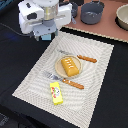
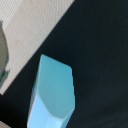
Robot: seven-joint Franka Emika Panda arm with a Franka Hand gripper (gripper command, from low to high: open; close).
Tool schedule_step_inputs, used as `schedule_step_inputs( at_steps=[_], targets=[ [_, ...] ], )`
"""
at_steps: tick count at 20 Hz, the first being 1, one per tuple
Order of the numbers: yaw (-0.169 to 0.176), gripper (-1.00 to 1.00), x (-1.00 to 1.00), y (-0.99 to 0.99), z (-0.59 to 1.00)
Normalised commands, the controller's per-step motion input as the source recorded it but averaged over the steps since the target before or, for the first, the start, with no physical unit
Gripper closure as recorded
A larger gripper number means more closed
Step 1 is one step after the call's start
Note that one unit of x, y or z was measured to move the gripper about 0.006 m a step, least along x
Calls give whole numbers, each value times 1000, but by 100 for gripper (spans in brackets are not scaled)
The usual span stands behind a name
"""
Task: Place the bread, butter, and milk from the table onto the serving area.
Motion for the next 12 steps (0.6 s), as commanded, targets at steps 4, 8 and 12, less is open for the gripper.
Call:
schedule_step_inputs(
  at_steps=[4, 8, 12],
  targets=[
    [31, -100, -782, 499, 21],
    [89, -100, -377, 496, 310],
    [158, -100, -353, 491, 186]
  ],
)
